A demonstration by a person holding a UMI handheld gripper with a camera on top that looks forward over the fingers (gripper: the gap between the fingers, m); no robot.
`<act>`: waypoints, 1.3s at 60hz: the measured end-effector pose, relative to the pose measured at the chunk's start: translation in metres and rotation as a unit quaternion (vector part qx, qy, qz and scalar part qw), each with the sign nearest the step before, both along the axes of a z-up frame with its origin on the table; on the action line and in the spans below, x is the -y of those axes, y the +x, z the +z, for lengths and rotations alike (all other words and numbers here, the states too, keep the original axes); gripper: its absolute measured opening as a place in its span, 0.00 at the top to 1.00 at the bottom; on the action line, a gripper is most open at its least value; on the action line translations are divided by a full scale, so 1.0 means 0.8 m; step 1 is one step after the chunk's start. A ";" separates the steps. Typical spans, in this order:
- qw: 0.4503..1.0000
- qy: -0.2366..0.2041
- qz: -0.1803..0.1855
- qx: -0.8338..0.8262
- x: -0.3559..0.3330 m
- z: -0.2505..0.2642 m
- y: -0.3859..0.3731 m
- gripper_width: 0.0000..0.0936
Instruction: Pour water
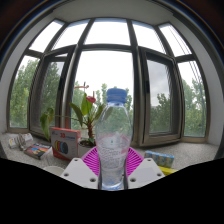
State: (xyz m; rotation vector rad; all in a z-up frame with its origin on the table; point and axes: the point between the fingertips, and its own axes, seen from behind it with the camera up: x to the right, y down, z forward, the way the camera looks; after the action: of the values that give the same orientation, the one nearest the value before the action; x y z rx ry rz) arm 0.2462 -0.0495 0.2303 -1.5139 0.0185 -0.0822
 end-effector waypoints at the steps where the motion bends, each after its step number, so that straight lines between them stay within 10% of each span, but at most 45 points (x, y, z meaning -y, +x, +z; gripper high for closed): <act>1: 1.000 -0.012 -0.002 0.003 -0.001 -0.015 0.004 0.70; 17: 0.991 -0.129 -0.010 0.032 -0.014 -0.192 0.018 0.69; 23: 0.994 -0.109 -0.019 0.025 -0.012 -0.183 0.021 0.68; 33: 0.992 -0.123 -0.032 0.004 -0.009 -0.193 0.029 0.42; 38: 0.986 -0.163 -0.031 0.002 -0.004 -0.212 0.027 0.07; 78: 0.970 -0.214 -0.108 -0.035 0.260 -0.115 -0.035 0.09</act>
State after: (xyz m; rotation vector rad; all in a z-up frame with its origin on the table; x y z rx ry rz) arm 0.2180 -0.2579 0.1380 -1.9425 0.2367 -0.2185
